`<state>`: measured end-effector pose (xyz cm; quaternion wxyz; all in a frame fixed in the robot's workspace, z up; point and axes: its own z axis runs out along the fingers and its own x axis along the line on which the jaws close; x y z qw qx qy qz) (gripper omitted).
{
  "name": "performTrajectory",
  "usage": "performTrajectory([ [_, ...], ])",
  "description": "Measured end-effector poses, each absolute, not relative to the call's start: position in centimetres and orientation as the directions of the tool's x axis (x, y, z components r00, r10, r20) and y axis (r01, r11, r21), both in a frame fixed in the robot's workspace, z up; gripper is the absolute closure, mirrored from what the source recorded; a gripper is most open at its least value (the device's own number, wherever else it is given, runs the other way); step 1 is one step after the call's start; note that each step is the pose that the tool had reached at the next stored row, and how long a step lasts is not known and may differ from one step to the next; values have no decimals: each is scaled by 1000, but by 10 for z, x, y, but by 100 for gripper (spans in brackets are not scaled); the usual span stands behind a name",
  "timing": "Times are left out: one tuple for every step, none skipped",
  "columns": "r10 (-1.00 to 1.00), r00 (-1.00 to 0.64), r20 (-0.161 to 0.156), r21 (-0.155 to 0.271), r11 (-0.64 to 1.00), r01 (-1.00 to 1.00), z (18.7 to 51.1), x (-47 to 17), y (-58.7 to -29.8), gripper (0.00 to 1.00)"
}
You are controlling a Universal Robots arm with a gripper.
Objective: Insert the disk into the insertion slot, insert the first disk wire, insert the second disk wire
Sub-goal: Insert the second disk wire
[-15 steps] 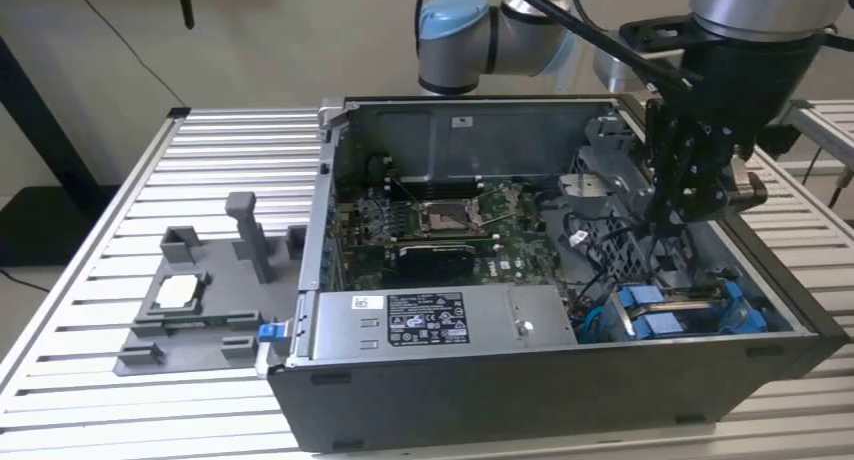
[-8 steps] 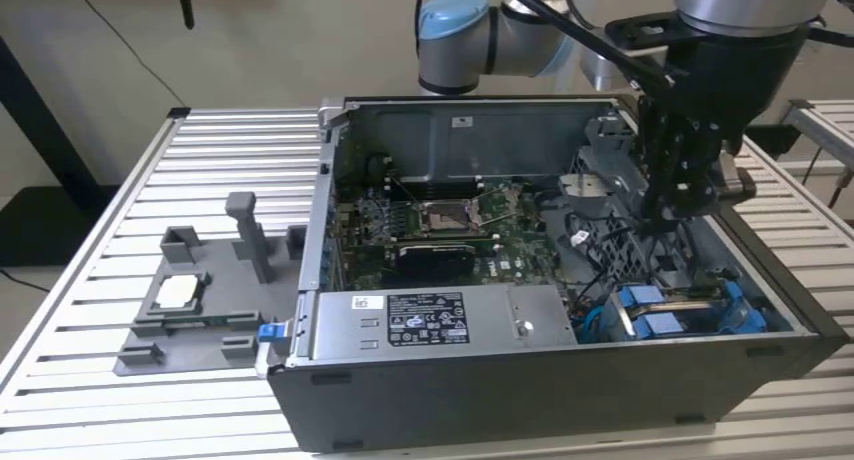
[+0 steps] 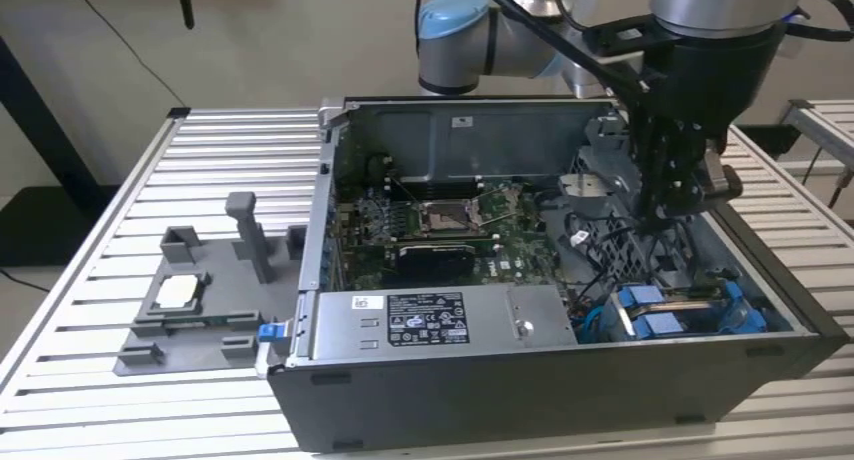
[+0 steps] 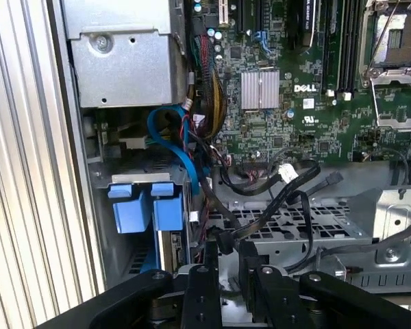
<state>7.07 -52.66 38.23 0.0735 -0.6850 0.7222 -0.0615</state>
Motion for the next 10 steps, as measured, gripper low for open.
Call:
performTrajectory([
  [-998, -51, -22, -190, 54, -980, 382, 71, -527, 73],
  [-998, -50, -22, -190, 54, -980, 382, 71, -527, 73],
  [-998, -50, -22, -190, 54, -980, 382, 71, -527, 73],
  [-999, -50, -18, -190, 52, -980, 382, 71, -526, 73],
  [-999, -47, -10, -189, 48, -981, 382, 71, -526, 73],
  [-999, -42, -2, -188, 41, -981, 382, 71, -526, 73],
  [-999, -33, 6, -188, 31, -982, 382, 71, -526, 73],
  [-1000, -7, 15, -188, 4, -982, 381, 70, -526, 73],
  [-1000, 9, 18, -188, -12, -982, 380, 70, -526, 73],
  [-999, 26, 20, -188, -29, -982, 380, 70, -526, 73],
])
